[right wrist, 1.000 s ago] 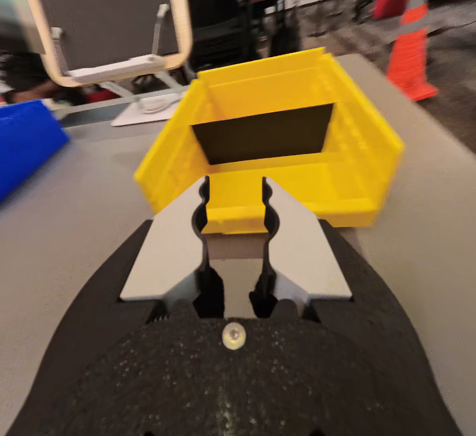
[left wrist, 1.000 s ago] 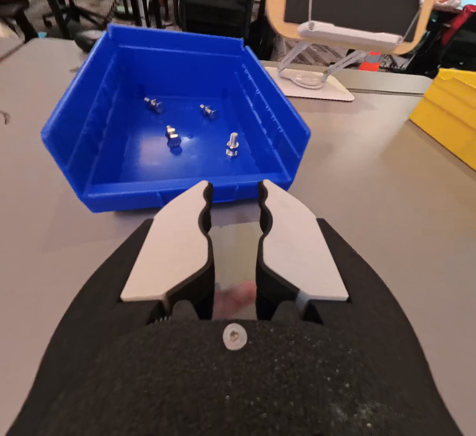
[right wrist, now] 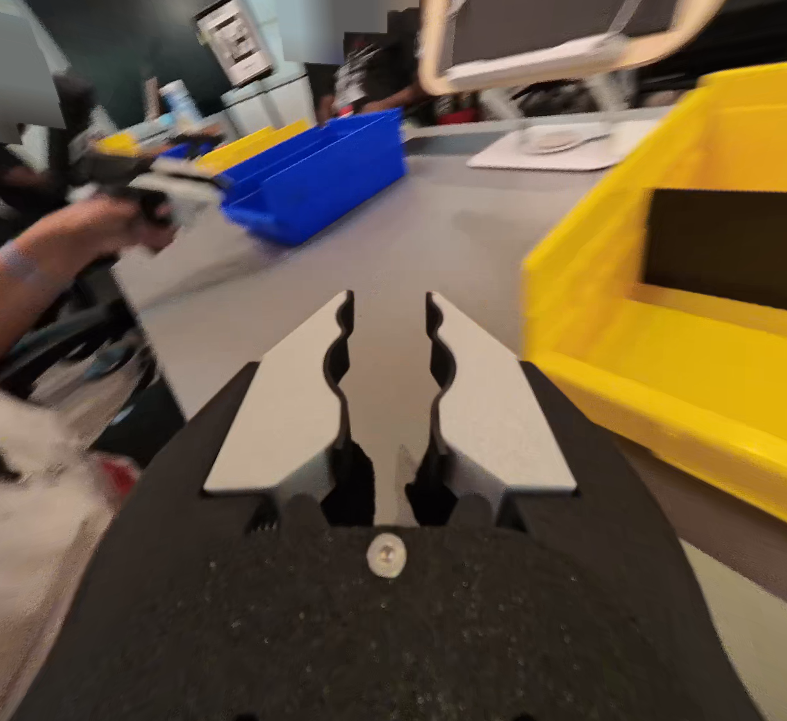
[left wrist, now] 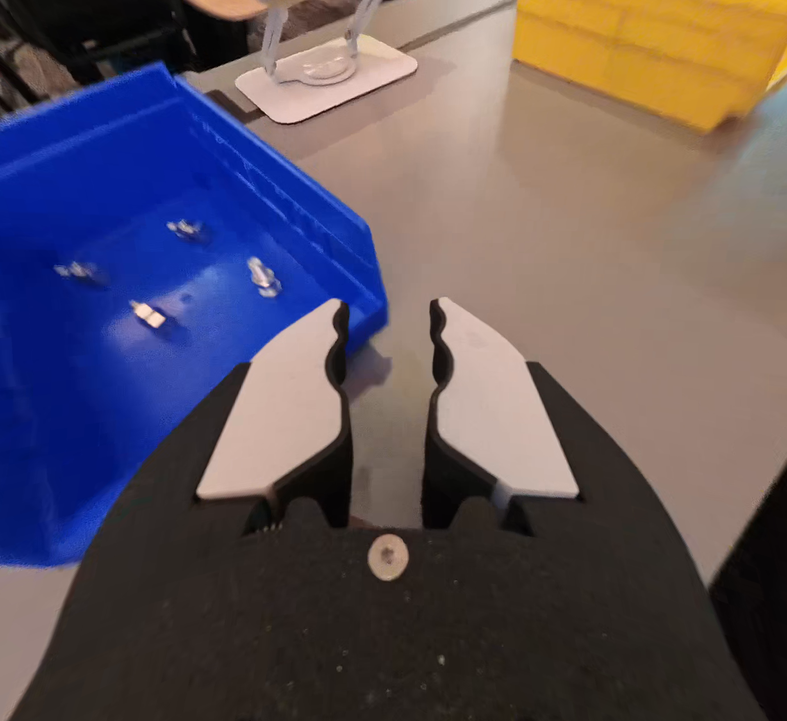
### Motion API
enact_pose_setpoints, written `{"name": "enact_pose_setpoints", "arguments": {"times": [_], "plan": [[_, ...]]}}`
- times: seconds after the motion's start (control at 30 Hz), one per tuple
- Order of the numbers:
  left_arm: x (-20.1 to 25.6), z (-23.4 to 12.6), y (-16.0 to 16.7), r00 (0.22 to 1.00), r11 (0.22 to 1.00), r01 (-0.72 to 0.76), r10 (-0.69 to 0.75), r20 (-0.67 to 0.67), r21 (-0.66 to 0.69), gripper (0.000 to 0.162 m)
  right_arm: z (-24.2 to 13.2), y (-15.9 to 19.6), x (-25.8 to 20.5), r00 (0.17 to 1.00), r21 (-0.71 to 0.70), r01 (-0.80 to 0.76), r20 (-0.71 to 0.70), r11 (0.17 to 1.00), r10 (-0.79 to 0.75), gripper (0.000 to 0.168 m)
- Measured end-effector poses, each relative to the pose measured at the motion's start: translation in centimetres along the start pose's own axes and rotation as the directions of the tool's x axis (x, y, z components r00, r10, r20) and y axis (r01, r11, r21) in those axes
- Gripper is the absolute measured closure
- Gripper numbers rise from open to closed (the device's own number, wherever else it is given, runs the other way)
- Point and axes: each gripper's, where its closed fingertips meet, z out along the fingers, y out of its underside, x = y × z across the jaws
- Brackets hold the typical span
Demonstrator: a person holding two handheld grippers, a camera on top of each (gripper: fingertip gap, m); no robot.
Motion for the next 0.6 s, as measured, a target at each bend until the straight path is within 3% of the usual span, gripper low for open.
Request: {"name": "enact_pose_setpoints", "arguments": {"times": [0.13,0.3,0.4,0.5,0.6], "plan": [[-4.8,3.3,-0.4,0.971,0.944,-0.236,0.223,-0.084,-0.231,0.129,2.9,4.1,-5.2,0.975,-0.173,0.044,0.224,0.984,-0.004,0.128],[-9.8,8.9,3.2,0.924,0.768,-0.381,0.332,-0.188,-0.515,0.131,4.7,5.8,-8.8,0.933,-0.272,0.026,0.352,0.962,0.074,0.137],[-9.8,10.6,4.5,0.917,0.740,-0.396,0.291,-0.271,-0.543,0.138,5.1,5.6,-8.8,0.928,-0.261,0.024,0.364,0.965,0.076,0.137],[-9.4,11.4,4.0,0.919,0.780,-0.376,0.246,-0.307,-0.501,0.150,5.0,5.0,-8.5,0.927,-0.242,-0.003,0.363,0.970,0.093,0.137],[-9.2,11.2,4.0,0.915,0.784,-0.379,0.236,-0.328,-0.492,0.152,5.0,4.8,-8.3,0.929,-0.227,-0.001,0.361,0.974,0.085,0.137]]}}
